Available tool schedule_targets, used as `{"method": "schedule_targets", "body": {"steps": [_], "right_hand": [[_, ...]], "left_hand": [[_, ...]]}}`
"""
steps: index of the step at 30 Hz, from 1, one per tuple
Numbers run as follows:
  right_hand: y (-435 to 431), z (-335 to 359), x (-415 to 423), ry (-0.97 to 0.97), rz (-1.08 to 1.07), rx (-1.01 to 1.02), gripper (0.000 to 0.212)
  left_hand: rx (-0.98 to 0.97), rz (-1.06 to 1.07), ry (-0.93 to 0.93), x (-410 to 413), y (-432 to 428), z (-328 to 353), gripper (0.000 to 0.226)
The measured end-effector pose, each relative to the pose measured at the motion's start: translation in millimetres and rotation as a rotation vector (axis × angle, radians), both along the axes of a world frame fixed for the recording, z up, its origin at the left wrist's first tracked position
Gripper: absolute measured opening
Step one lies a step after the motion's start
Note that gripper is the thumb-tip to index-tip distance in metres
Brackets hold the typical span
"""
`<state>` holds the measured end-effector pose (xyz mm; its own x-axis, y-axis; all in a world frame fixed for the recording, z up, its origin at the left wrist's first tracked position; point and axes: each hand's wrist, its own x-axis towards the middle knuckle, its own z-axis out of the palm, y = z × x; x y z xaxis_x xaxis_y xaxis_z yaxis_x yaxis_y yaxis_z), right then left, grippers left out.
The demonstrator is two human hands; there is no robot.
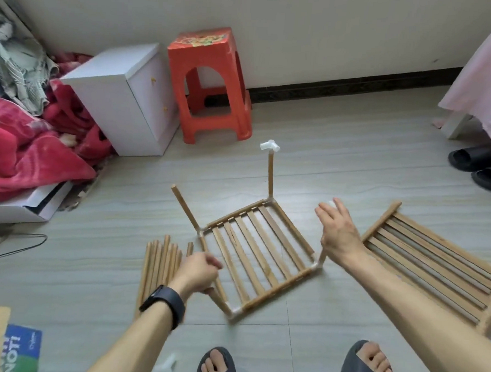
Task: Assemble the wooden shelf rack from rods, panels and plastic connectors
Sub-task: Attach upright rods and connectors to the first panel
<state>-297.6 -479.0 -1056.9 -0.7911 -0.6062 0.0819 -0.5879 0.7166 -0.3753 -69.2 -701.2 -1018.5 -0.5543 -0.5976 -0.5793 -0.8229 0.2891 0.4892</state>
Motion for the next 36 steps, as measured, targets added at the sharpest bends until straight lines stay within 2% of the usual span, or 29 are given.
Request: {"method": "schedule_targets", "body": {"steps": [2,3,4,6,7,9,11,13,17,20,23,28,30,36], "right_hand": [[-4,9,-18,0.007,0.002,0.067,0.063],[-6,14,-20,0.045,0.000,0.085,0.060],[-8,18,-17,0.102,-0.001,0.066,0.054],[-7,22,6,0.132,0.037,-0.062,0.042],[-5,23,26,0.038,0.103,-0.092,0.043],[1,23,70,-0.286,0.292,-0.005,0.058],[8,19,109,-0.503,0.466,0.115,0.077],[11,12,133,-0.452,0.579,0.230,0.079],[13,7,133,-0.138,0.640,0.294,0.037],[12,-3,118,-0.084,0.584,0.347,0.018],[8,-13,90,-0.003,0.398,0.390,0.002],[10,-21,27,0.004,0.064,0.364,0.014],[9,-22,12,-0.023,0.004,0.339,0.023],[3,-17,10,-0.038,-0.055,0.311,0.019]], "left_hand": [[0.267,0.076,0.136,-13,20,4,0.015],[0.312,0.014,0.152,-21,28,5,0.014],[0.278,-0.090,0.151,-30,32,5,0.016],[-0.004,-0.296,0.139,-43,33,4,0.026],[-0.190,-0.352,0.135,-48,28,5,0.031],[-0.504,-0.388,0.098,-49,11,9,0.036],[-0.690,-0.404,-0.024,-43,-11,12,0.042],[-0.765,-0.390,-0.170,-33,-32,11,0.048],[-0.659,-0.249,-0.292,1,-61,3,0.045],[-0.655,-0.226,-0.215,21,-67,-8,0.038],[-0.662,-0.149,-0.021,25,-67,-12,0.035],[-0.619,-0.077,0.214,15,-51,-15,0.032],[-0.601,-0.071,0.302,10,-41,-18,0.027],[-0.509,0.044,0.419,9,-35,-20,0.023]]}}
